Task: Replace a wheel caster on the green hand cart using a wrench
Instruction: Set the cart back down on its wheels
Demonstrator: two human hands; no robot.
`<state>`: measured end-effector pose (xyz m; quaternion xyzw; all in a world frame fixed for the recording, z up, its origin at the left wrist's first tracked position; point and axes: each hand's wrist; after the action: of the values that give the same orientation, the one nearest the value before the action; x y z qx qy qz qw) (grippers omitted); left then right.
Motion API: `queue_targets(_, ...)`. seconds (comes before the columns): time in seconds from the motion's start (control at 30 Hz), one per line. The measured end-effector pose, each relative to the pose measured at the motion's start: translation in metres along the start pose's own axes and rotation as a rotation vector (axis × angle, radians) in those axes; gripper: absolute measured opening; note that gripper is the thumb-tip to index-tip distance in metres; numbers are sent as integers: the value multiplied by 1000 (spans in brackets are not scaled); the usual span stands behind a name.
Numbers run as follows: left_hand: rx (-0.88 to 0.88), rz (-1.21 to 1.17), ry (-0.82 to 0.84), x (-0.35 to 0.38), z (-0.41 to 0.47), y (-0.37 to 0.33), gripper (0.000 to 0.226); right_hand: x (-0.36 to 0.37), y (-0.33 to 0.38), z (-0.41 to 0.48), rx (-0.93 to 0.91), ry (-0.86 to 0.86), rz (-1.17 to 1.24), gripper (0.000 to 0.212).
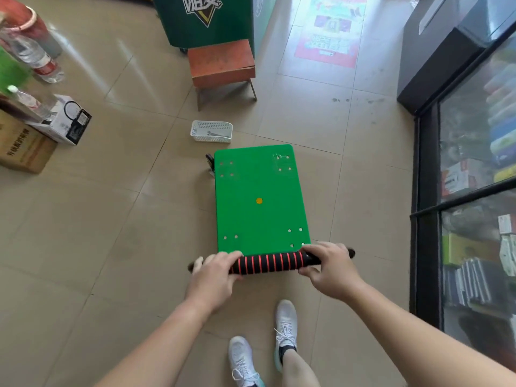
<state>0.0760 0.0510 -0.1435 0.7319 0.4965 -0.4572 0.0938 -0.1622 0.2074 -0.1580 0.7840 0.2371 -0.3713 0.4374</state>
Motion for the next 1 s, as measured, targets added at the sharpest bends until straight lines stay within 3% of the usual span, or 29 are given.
queue_targets(0.23,-8,-18,-89,-64,103,2,44,-39,12,115,-24,-45,7,31)
queue_targets(0.37,10,-30,-109,-92,148,3,38,-62,17,168,-25,-7,-8,24)
queue_targets(0.53,5,-20,-141,-114,183,0,35,-79,20,216,22,72,-10,30)
queue_targets(1.0,-34,-43,-105,-92,141,-8,38,-73,18,168,-20,61,-4,20)
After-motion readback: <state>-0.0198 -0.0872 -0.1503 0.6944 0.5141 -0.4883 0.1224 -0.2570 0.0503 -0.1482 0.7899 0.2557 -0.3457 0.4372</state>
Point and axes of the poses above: each hand's wrist, its own z-axis towards the middle knuckle, its own x-axis out of the palm, y = z × x, and after that the axes turned 2 degrees about y, right-handed
